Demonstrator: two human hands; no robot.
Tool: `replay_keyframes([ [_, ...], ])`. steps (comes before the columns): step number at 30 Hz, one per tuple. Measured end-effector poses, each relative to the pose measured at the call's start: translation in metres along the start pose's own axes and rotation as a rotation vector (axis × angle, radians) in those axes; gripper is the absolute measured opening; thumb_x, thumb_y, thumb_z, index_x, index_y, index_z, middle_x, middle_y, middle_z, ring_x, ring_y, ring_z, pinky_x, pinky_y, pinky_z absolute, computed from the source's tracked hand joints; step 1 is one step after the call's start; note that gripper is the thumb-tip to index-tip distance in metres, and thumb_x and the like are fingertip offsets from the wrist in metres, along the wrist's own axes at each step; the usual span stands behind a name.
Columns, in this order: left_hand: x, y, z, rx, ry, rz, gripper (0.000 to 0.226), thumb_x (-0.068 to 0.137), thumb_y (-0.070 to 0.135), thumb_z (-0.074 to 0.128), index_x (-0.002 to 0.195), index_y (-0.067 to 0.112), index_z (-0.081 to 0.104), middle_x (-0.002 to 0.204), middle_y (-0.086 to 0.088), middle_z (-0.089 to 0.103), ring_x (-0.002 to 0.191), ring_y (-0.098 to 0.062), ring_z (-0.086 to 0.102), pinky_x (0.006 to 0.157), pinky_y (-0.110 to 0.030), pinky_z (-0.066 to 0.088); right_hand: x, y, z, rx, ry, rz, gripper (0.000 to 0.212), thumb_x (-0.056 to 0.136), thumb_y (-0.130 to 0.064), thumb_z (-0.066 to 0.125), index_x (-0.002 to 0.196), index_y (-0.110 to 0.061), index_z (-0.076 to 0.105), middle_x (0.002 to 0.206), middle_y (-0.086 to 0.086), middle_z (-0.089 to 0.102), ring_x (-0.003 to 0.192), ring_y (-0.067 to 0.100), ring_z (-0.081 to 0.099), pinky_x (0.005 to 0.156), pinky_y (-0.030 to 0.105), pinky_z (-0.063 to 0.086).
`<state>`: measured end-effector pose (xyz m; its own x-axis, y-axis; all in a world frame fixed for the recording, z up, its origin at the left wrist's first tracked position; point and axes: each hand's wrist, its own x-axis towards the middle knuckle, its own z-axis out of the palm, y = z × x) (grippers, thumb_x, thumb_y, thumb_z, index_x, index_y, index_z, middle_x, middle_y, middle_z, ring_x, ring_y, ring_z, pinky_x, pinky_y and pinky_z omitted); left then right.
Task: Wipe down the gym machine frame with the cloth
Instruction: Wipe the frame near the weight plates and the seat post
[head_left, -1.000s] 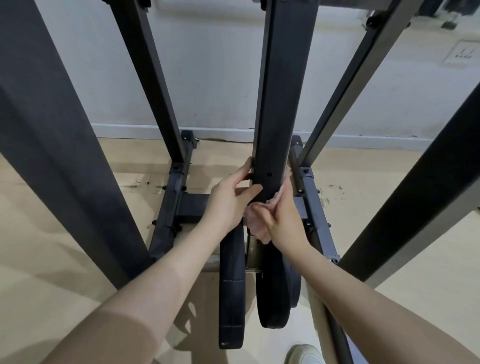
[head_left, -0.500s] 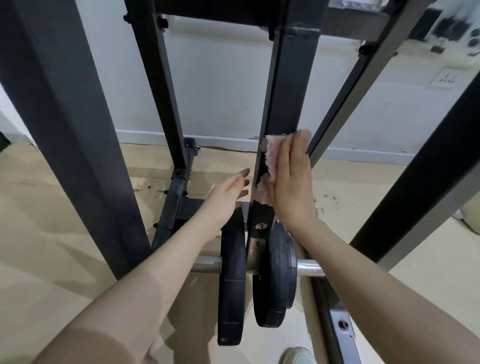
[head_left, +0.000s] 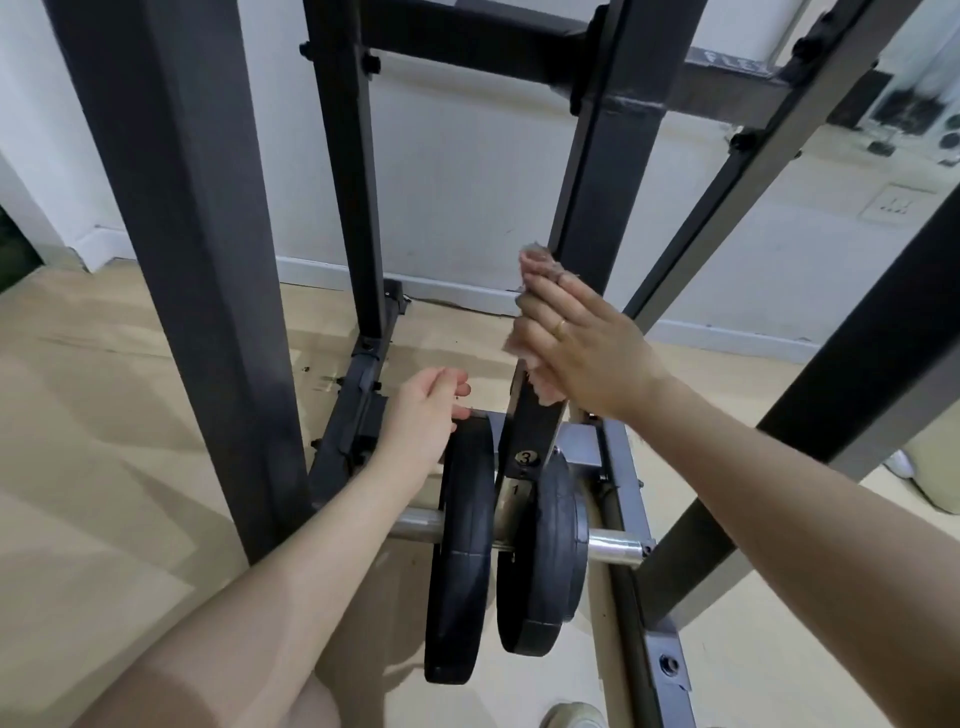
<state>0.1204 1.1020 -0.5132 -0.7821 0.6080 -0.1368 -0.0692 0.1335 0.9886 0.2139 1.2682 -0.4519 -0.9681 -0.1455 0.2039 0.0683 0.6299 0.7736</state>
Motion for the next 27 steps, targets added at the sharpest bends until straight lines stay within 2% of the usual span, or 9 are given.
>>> replay_keyframes([
  [2,0.0,-0.001,-0.006,0.03,0.012,0.03,0.022,0.099,0.019,0.041,0.101,0.019,0.063,0.098,0.003,0.066,0.075,-0.009,0.061,0.064,-0.019,0.045,-0.006,-0.026,-0.001,-0.002,-0.095,-0.028,0.041,0.094,-0.042,0.04,0.102,-0.014,0.069,0.115,0.007,0.066,0.126,0.029,0.051,0.114,0.043,0.031],
  [4,-0.001,-0.002,-0.014,0.054,0.019,0.046,0.022,0.098,0.015,0.042,0.098,0.022,0.063,0.097,0.005,0.066,0.075,-0.008,0.061,0.063,-0.019,0.044,-0.015,-0.048,-0.003,0.001,-0.183,-0.217,0.053,0.094,-0.057,0.032,0.104,-0.02,0.069,0.11,-0.002,0.067,0.121,0.023,0.054,0.115,0.04,0.029],
  [7,0.0,0.0,-0.025,0.083,0.05,0.077,0.027,0.097,0.012,0.042,0.089,0.03,0.061,0.095,0.006,0.067,0.078,-0.011,0.062,0.068,-0.023,0.047,0.004,-0.023,-0.01,0.056,-0.205,-0.351,0.051,0.099,-0.048,0.027,0.103,-0.021,0.07,0.103,-0.003,0.067,0.115,0.023,0.055,0.117,0.042,0.021],
  [10,0.005,0.007,-0.025,0.087,0.061,0.083,0.028,0.097,0.011,0.043,0.088,0.03,0.061,0.093,0.007,0.066,0.078,-0.011,0.062,0.069,-0.023,0.046,0.037,0.029,-0.014,0.137,0.074,-0.027,0.038,0.095,-0.031,0.041,0.085,-0.013,0.074,0.087,0.004,0.069,0.11,0.03,0.058,0.114,0.045,0.027],
  [12,0.007,0.011,-0.016,0.073,0.04,0.081,0.027,0.096,0.01,0.042,0.09,0.029,0.06,0.093,0.007,0.066,0.075,-0.008,0.061,0.065,-0.02,0.044,0.044,0.044,-0.014,0.144,0.161,0.114,0.039,0.095,-0.027,0.041,0.083,-0.007,0.073,0.089,0.01,0.068,0.115,0.035,0.055,0.114,0.047,0.028],
  [17,0.008,0.024,0.004,0.081,-0.032,0.101,0.039,0.09,-0.004,0.038,0.101,0.028,0.058,0.098,0.01,0.063,0.074,-0.004,0.061,0.063,-0.014,0.048,0.03,0.015,-0.013,0.058,0.162,0.322,0.038,0.097,-0.031,0.043,0.115,-0.005,0.065,0.133,0.015,0.056,0.135,0.03,0.041,0.114,0.043,0.029],
  [20,0.008,0.041,0.011,0.096,-0.043,0.121,0.048,0.088,-0.008,0.035,0.116,0.024,0.056,0.106,0.012,0.06,0.08,-0.005,0.062,0.069,-0.023,0.048,0.03,0.018,-0.015,0.017,0.274,0.326,0.045,0.095,-0.03,0.048,0.131,-0.004,0.056,0.141,0.012,0.049,0.135,0.026,0.041,0.112,0.042,0.034],
  [24,0.017,0.073,0.02,0.096,-0.072,0.238,0.05,0.093,-0.003,0.034,0.132,0.024,0.048,0.117,0.012,0.057,0.09,-0.002,0.06,0.074,-0.018,0.047,0.046,0.049,-0.029,0.055,0.345,0.522,0.049,0.094,-0.029,0.038,0.133,-0.005,0.054,0.139,0.01,0.051,0.128,0.027,0.05,0.108,0.039,0.036],
  [27,0.024,0.095,0.028,0.093,-0.108,0.323,0.048,0.098,0.004,0.033,0.138,0.03,0.041,0.126,0.015,0.051,0.102,-0.002,0.056,0.082,-0.017,0.045,0.053,0.072,-0.028,0.013,0.34,0.59,0.052,0.099,-0.033,0.032,0.144,-0.008,0.038,0.15,0.007,0.037,0.139,0.027,0.033,0.115,0.04,0.02],
])
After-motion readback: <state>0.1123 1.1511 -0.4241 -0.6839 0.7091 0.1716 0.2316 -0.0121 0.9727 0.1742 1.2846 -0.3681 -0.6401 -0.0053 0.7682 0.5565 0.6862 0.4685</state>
